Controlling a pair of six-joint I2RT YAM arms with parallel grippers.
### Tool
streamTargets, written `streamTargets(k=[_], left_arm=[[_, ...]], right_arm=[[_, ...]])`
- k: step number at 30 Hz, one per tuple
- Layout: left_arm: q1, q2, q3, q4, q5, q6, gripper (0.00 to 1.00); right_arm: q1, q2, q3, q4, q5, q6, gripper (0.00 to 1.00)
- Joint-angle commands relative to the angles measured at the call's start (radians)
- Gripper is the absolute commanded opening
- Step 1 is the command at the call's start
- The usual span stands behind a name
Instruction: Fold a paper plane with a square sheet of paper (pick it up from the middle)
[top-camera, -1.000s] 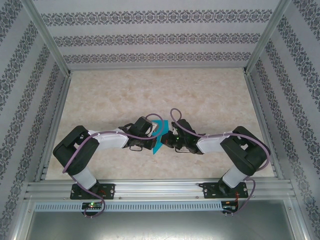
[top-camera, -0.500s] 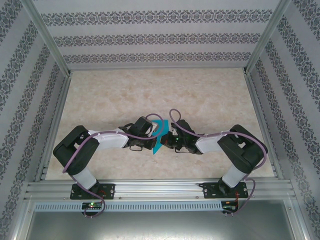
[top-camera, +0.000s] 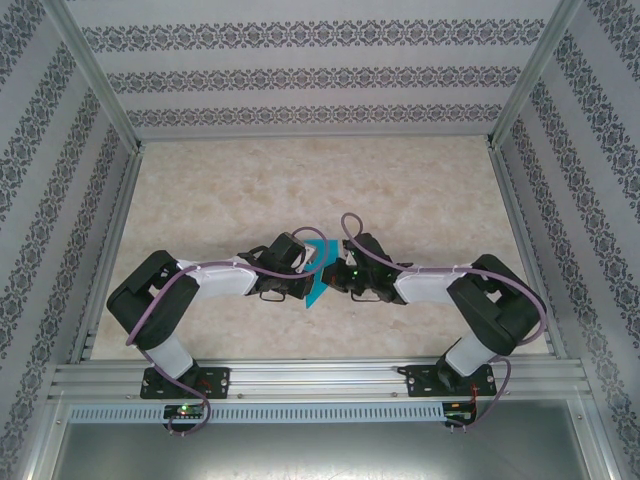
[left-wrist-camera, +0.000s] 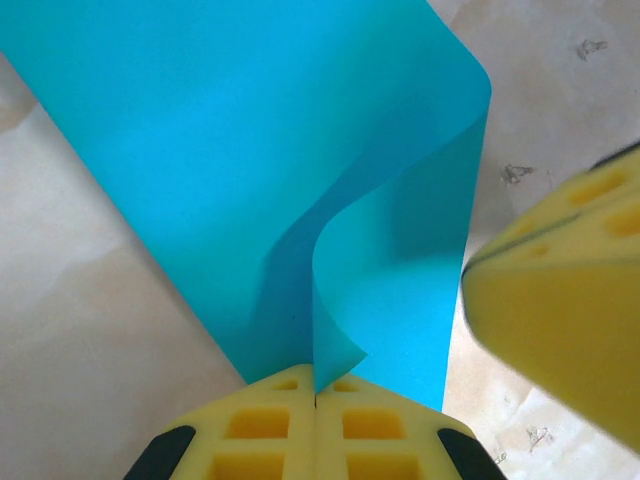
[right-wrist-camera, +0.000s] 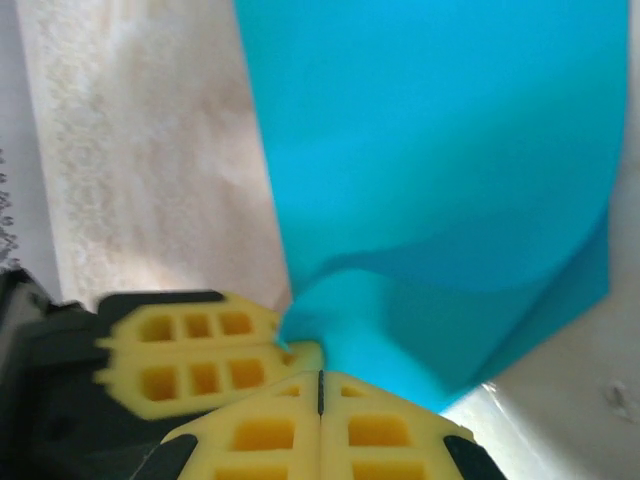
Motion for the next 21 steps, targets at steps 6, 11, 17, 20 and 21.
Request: streamTargets(k=[6,11,17,20,21], left_arm=[[0.000,0.018,0.014,-0.043,0.003,0.019,0.03],[0.000,0.018,0.013,-0.044,0.003,0.018,0.03],[-0.001,0.019,0.014,-0.045,0.004,0.019,0.03],[-0.001,0.019,0.013,-0.044,0.006,0.019,0.03],[-0.001,0.019,0.013,-0.044,0.006,0.019,0.03]], right_arm=[[-0.039,0.064,0.028,0.003,-0.026,-0.032,0.00],[-0.050,0.121,-0.007,0.029,-0.010,-0.022,0.00],[-0.061,0.083,-0.005,0.037,-0.064,-0.001,0.00],[-0.074,0.010,0.029,-0.041,-0.044,-0.034,0.00],[-0.084,-0.006,0.041,-0.079,-0.029,-0.054,0.00]])
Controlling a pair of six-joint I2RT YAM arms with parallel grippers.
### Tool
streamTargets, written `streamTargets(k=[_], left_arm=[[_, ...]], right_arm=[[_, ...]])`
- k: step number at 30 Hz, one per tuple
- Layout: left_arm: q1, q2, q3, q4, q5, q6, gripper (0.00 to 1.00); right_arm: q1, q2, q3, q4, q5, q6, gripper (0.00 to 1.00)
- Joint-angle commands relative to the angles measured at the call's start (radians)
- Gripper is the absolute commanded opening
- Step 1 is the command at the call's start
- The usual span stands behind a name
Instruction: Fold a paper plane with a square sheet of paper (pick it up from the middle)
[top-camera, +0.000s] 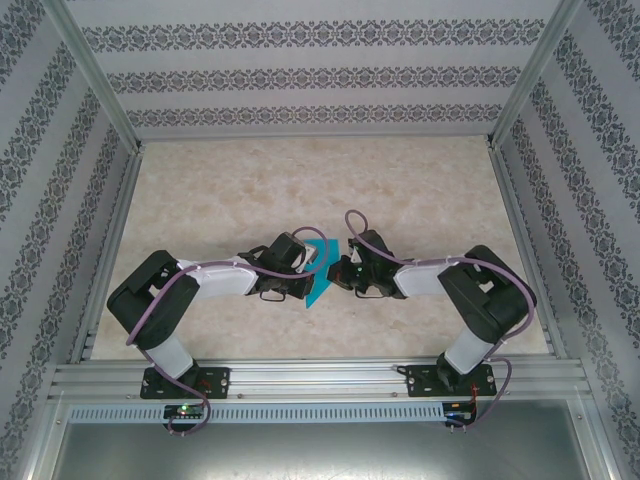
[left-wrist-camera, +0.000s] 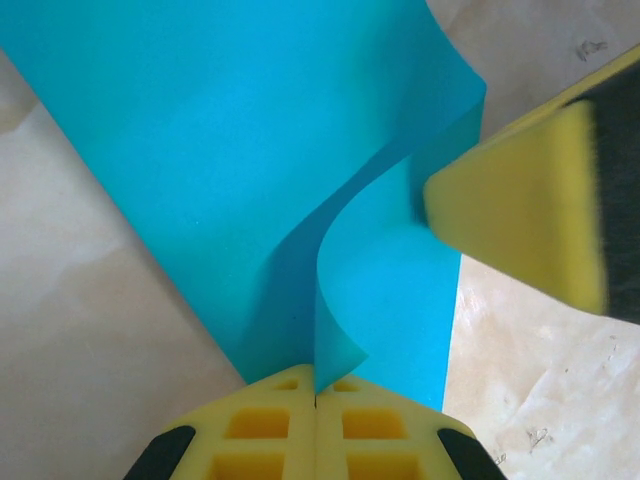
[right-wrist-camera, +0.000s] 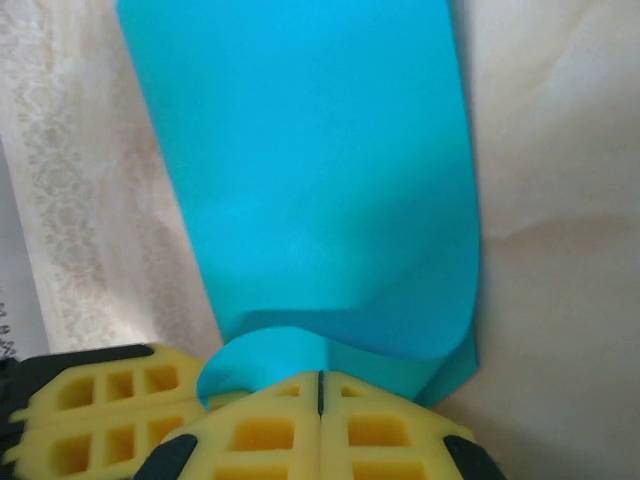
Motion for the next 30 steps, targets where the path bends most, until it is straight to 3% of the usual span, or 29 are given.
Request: streamTargets(k=[1,16,25,30], left_arm=[[-0.001,0.018,0.013,-0.044,0.007,0.019,0.03],[0.000,0.016,0.013,-0.047,0.009,0.020,0.03],[-0.001,0.018,0.018,-0.052,0.013,0.022,0.03],[-0.001,0.018,0.019,-0.051,0.013,0.022,0.03]], right_arm=[[-0.029,-0.067,0.046,-0.086,0.011,-0.059,0.00],[-0.070,0.093,0.030,-0.074,0.004,-0.071,0.00],[-0.078,-0.050,0.083,-0.153,-0.007,-0.113,0.00],[-0.082,-0.025,0.092,-0.149,-0.016,-0.113,0.00]])
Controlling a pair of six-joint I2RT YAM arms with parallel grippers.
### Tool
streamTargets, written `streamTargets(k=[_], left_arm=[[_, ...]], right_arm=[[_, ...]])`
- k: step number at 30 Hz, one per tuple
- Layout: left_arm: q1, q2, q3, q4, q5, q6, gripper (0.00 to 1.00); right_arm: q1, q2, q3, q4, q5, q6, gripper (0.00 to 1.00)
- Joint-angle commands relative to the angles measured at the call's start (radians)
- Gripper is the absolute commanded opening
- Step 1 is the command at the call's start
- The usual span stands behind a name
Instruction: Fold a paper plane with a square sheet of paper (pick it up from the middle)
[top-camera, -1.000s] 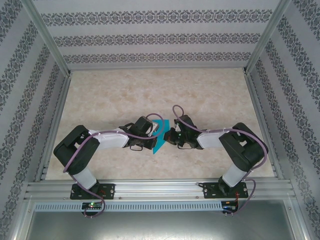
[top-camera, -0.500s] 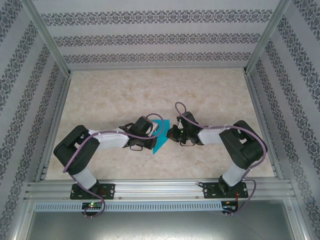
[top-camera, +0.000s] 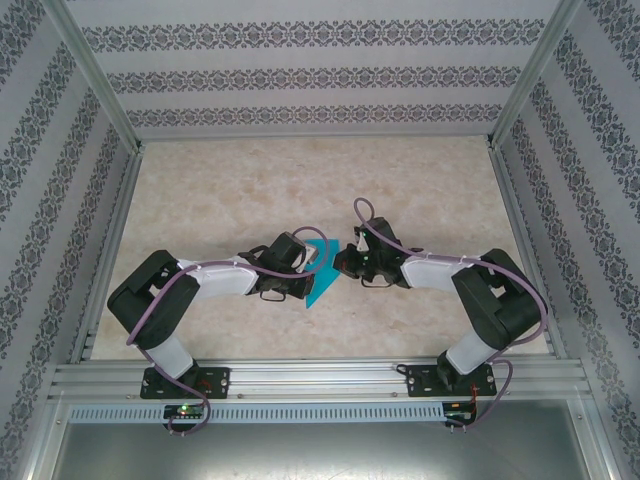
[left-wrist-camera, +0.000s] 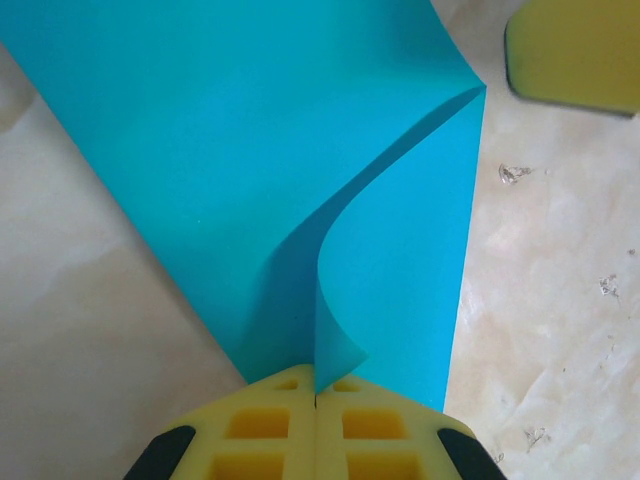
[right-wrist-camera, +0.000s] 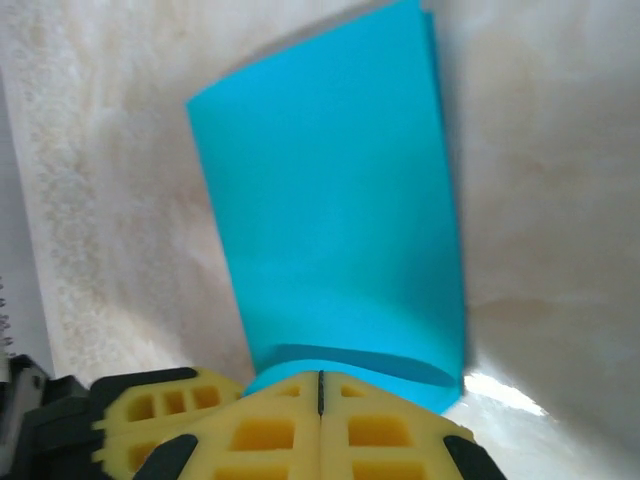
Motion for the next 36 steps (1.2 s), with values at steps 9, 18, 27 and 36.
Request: streamTargets(k=[9,18,27,36], left_arm=[[-0.001,0.018,0.017,-0.049,0.009,0.021,0.03],[-0.001,0.020,0.021,-0.053,0.011,0.020,0.03],[-0.001,0.024,0.021,-0.055,0.011,0.020,0.03],[-0.001,0.026,0.021,-0.052,0.020,0.021,0.03]], right_arm=[[-0.019,0.127,-0.024,0.062,0.008,-0.001,0.00],[-0.028,-0.014,-0.050,0.071,-0.016,-0.013,0.00],[0.114,-0.075,-0.143,0.178,0.049,0.095,0.00],[0.151,0.058,-0.120,0.278,0.022,0.140,0.00]])
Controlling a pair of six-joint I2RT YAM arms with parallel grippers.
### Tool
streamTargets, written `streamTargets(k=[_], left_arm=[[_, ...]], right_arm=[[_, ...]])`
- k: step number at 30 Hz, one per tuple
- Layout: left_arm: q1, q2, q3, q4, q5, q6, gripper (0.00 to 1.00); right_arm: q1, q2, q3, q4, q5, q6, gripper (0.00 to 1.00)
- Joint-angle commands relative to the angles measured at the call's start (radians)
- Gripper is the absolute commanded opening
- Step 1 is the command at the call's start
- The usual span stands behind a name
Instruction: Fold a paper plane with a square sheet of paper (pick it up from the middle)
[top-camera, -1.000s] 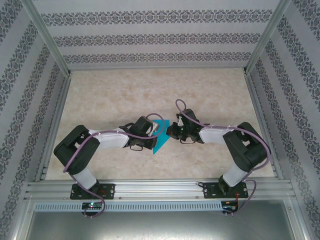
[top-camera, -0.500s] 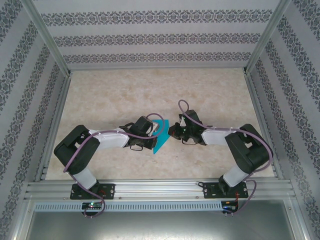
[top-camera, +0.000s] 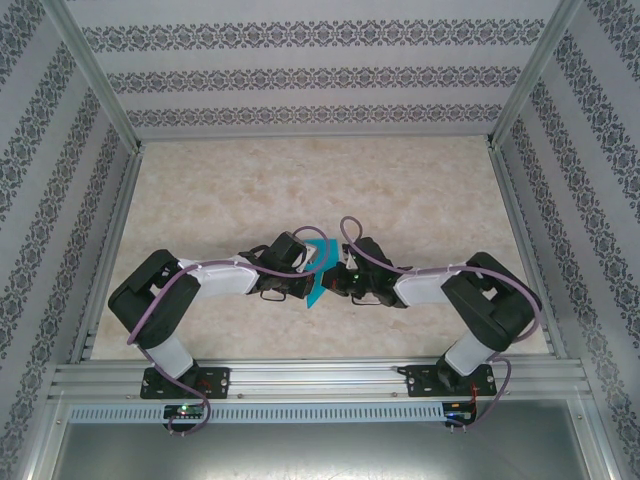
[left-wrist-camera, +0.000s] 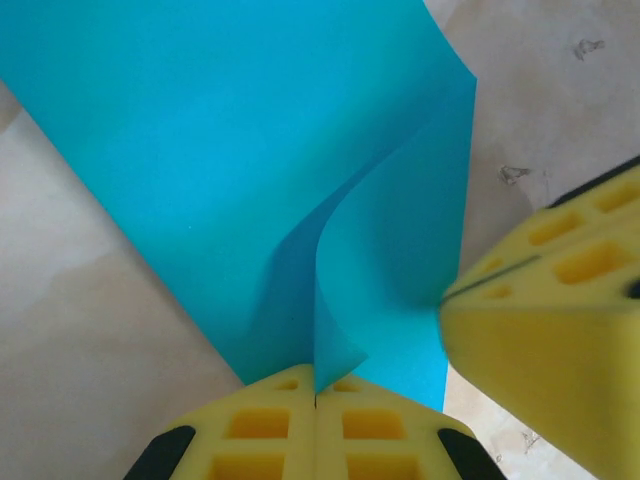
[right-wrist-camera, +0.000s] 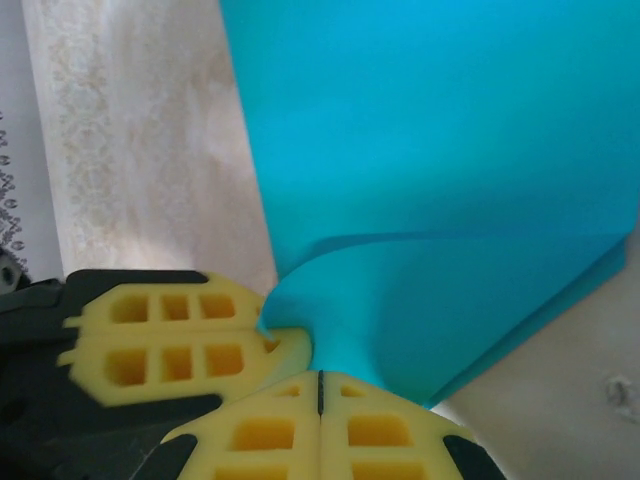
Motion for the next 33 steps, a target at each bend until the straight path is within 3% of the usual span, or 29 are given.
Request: streamTargets(k=[1,7,14,29,33], left_arm=[[-0.001,0.020,0.014,-0.044,0.014,0.020,0.03],[-0.001,0.024,0.014,-0.043,0.015,0.019,0.03],[-0.001,0.027,0.018,-0.043,0.016,0.020,0.03],[-0.001,0.027,0.018,-0.045,0.017,0.022,0.03],[-0.001,0.022,0.016,-0.046,0.014,0.019,0.03]], right_arm=[[0.005,0.048,0.015,0.043,-0.001,0.022,0.00],[0.007,0.052,0.011,-0.015,0.009,0.004,0.00],[0.039,-0.073,0.004,-0.052,0.031,-0.008,0.00],[0.132,0.015,-0.008,0.035,0.053,0.059,0.00],[0.135,-0.047,-0.081,0.070,0.127,0.090,0.00]])
